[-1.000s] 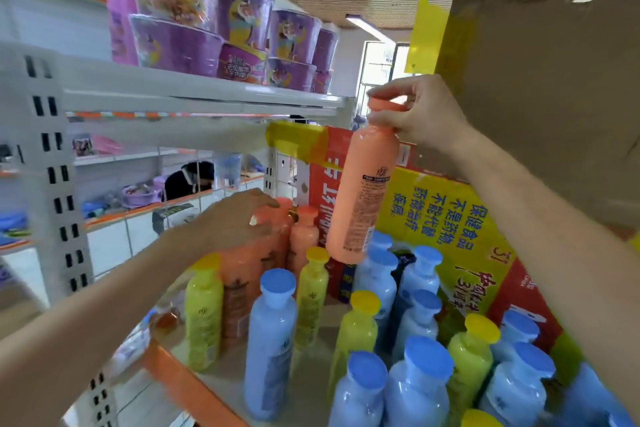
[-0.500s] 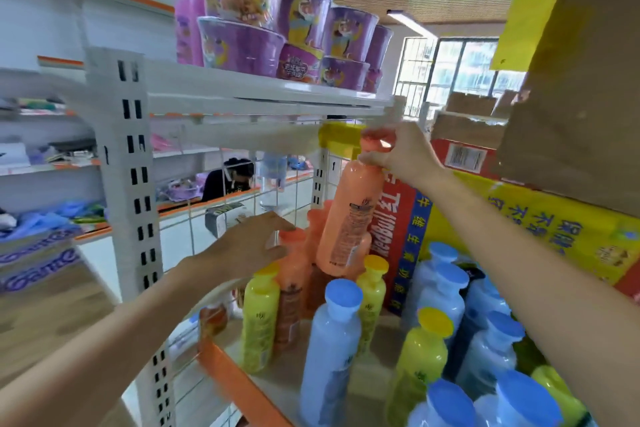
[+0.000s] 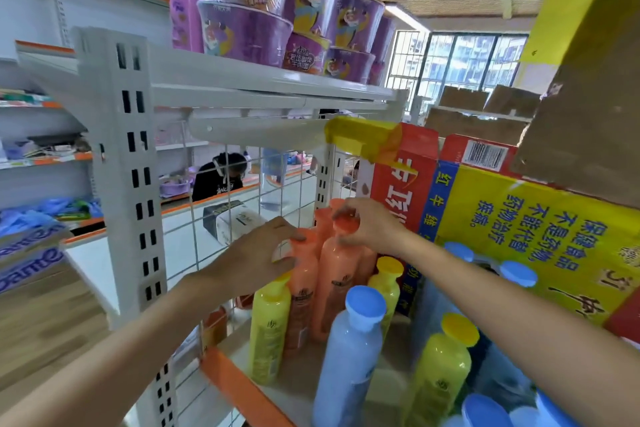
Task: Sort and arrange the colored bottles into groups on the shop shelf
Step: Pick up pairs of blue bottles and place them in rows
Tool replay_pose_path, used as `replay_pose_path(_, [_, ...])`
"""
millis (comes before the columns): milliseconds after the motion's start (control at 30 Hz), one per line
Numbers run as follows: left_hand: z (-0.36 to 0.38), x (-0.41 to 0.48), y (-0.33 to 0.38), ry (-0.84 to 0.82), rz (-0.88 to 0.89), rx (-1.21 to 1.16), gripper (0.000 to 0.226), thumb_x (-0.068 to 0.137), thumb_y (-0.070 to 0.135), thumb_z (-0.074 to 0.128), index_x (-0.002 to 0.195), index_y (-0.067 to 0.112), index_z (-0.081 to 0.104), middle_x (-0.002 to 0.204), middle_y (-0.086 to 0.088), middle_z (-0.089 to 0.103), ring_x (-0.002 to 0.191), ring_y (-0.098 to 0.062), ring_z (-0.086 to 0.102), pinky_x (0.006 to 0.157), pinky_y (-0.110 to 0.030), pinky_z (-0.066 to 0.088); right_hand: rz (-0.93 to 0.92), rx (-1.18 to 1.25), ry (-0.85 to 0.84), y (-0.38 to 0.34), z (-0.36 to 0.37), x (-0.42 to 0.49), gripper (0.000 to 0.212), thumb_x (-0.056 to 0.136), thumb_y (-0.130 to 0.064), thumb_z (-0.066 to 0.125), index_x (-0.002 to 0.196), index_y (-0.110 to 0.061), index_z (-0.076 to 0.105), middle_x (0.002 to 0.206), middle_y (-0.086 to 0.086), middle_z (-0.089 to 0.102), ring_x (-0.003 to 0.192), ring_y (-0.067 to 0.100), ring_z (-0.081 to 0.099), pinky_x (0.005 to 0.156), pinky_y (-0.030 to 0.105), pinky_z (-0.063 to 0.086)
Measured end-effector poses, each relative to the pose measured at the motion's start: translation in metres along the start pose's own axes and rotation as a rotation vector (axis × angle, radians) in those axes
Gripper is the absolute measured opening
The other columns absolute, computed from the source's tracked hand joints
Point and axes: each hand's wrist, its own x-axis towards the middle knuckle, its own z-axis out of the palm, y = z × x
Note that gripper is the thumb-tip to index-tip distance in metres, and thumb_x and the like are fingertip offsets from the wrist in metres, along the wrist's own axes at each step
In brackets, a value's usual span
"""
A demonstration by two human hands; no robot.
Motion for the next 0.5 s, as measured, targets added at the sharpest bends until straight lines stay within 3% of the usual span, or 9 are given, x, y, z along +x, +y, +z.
replay_pose_path(100, [0.002, -0.001, -0.002, 0.01, 0.027, -0.011, 0.039, 0.085, 0.019, 0.063, 0.121, 0.028, 0.053, 0.107, 0.019, 0.046, 0.109, -0.006, 0.05, 0.097, -0.032, 0.042, -0.035, -0.01, -0.028, 0.005, 0.015, 0.0, 0.047, 0.069, -0.024, 0.081, 0.109, -0.012, 0.06, 0.108, 0.0, 0.059, 0.092, 0.008, 0.048, 0.067, 0.004, 0.035])
replay_pose_path(200, [0.005, -0.003, -0.004, 0.033, 0.063, -0.011, 0.039, 0.086, 0.021, 0.062, 0.123, 0.027, 0.052, 0.11, 0.013, 0.047, 0.109, -0.008, 0.051, 0.095, -0.03, 0.042, -0.047, 0.002, -0.015, 0.008, 0.02, 0.002, 0.048, 0.068, -0.029, 0.081, 0.108, -0.013, 0.061, 0.106, -0.001, 0.059, 0.092, 0.006, 0.048, 0.066, 0.005, 0.035])
replay_pose_path(367, [0.01, -0.004, -0.006, 0.079, 0.064, -0.039, 0.038, 0.086, 0.019, 0.061, 0.123, 0.025, 0.053, 0.106, 0.016, 0.046, 0.103, -0.003, 0.049, 0.088, -0.019, 0.04, 0.021, 0.065, -0.009, 0.012, 0.024, 0.001, 0.054, 0.068, -0.028, 0.081, 0.113, -0.014, 0.053, 0.111, -0.001, 0.055, 0.106, 0.012, 0.051, 0.084, 0.024, 0.041])
replay_pose_path(500, [0.014, -0.005, -0.009, 0.099, 0.057, -0.081, 0.039, 0.085, 0.018, 0.063, 0.12, 0.031, 0.052, 0.103, 0.022, 0.043, 0.089, -0.001, 0.049, 0.074, -0.012, 0.039, 0.061, 0.044, -0.116, 0.01, 0.015, 0.0, 0.058, 0.071, -0.03, 0.078, 0.118, -0.013, 0.05, 0.123, 0.007, 0.053, 0.119, 0.02, 0.048, 0.097, 0.035, 0.043])
